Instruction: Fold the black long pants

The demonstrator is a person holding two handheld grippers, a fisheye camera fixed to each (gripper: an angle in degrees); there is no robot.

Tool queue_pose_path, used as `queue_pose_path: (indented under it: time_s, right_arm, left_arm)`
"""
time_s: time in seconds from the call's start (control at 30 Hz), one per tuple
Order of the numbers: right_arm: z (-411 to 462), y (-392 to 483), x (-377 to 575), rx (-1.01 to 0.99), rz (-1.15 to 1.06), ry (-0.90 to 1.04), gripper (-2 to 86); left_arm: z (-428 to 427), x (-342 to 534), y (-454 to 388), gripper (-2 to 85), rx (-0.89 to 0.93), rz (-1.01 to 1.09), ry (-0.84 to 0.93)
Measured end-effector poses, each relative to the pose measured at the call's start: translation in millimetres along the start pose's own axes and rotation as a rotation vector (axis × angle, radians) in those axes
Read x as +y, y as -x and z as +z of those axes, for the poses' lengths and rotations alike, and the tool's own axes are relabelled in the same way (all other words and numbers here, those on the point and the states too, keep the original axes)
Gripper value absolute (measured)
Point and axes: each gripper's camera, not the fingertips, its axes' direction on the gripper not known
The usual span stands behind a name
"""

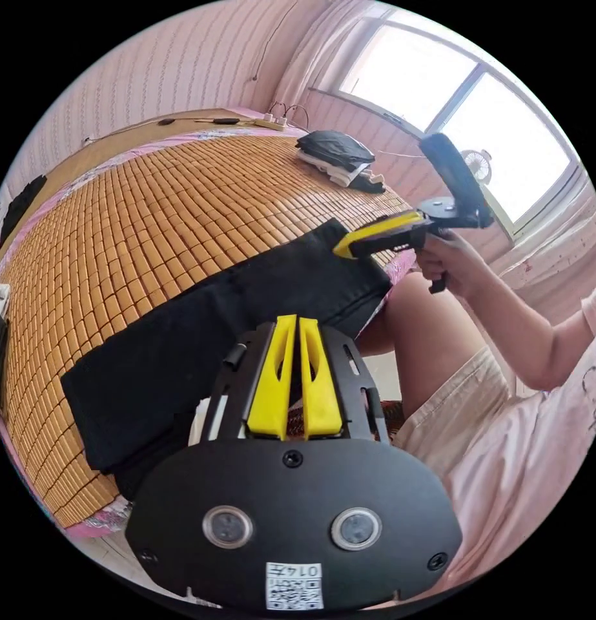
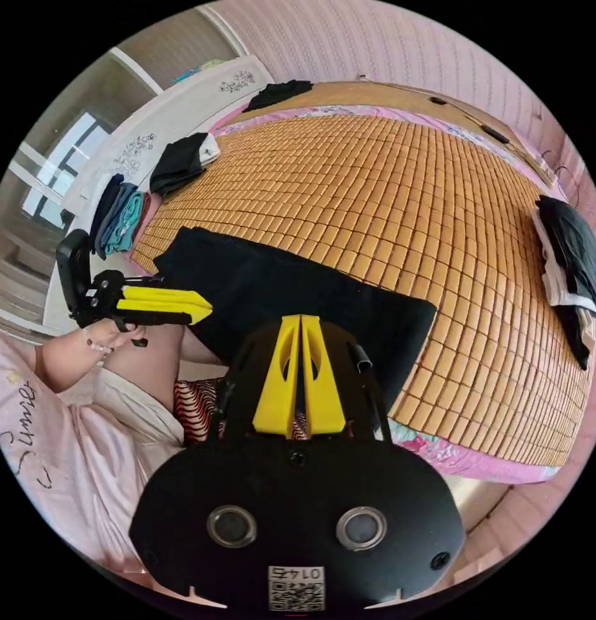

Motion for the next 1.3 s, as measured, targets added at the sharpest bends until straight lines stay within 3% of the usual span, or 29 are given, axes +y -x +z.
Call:
queue_pose_path:
  time_s: [0.17, 0.3, 0.4, 0.53, 0.7, 0.83, 1.0, 1.1, 1.13, 1.2, 1.3]
  right_arm:
    - [-8, -78, 77, 0.028, 0.356, 0.086, 18.1]
    - [10, -110, 98, -0.014, 0.399, 0.173, 15.1]
    - [18, -124, 103, -0.086, 0.359, 0.200, 7.2]
    - [7, -134, 114, -0.086, 0.306, 0.137, 3.6]
    - [-24, -160, 141, -0.064, 0.350, 0.002, 2.7]
    - [-82, -177, 170, -0.065, 0.335, -0.209, 2.7]
    - [-102, -135, 147, -0.360, 0.041, -0.362, 3.6]
    - [-50, -74, 98, -0.498, -0.163, -0.298, 5.4]
    - [-16, -54, 78, -0.536, -0.196, -0.234, 6.3]
    - [33, -35, 59, -0.516, -0.208, -0.100, 4.9]
    - [58, -30, 61, -0.421, -0.182, -0.014, 4.0]
  left_arm:
    - [26, -87, 12, 5.1, 0.102, 0.071, 0.010]
    - [59, -149, -2, 7.2, 0.142, 0.114, 0.054]
    - [95, -188, -12, 10.8, 0.148, 0.108, 0.152]
    - [146, -209, -14, 8.2, 0.114, 0.106, 0.390]
    - [134, -226, -22, 5.1, 0.182, 0.160, 0.317]
    - [69, -237, -20, 4.9, 0.331, 0.189, 0.097]
    - [-43, -181, 35, 5.1, 0.371, 0.179, -0.119]
    - [-102, -102, 95, 6.3, 0.220, 0.010, -0.171]
    - [-115, -66, 124, 6.4, 0.072, -0.100, -0.162]
    - [-124, -13, 164, 6.4, -0.096, -0.280, -0.111]
    - [-127, 55, 196, 6.4, -0.084, -0.444, -0.056]
